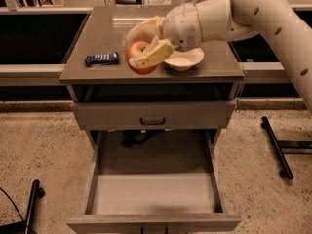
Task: Place apple into middle drawer
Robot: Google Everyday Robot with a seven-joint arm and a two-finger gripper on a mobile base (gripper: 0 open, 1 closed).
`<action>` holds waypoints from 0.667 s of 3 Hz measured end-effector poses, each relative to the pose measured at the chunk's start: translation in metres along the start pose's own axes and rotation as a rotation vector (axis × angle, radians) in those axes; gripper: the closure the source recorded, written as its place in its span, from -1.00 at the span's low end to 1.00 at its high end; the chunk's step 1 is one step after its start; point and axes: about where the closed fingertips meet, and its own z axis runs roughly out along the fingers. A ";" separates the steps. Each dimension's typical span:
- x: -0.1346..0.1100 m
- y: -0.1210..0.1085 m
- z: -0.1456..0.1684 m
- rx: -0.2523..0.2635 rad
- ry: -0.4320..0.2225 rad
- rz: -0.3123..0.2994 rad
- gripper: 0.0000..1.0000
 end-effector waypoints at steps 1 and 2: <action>0.012 0.008 0.011 -0.029 0.018 0.018 1.00; 0.010 0.002 0.008 0.052 0.019 0.017 1.00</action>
Offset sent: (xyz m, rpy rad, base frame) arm -0.0079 0.0328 -0.1026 -0.0384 0.1182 -0.1649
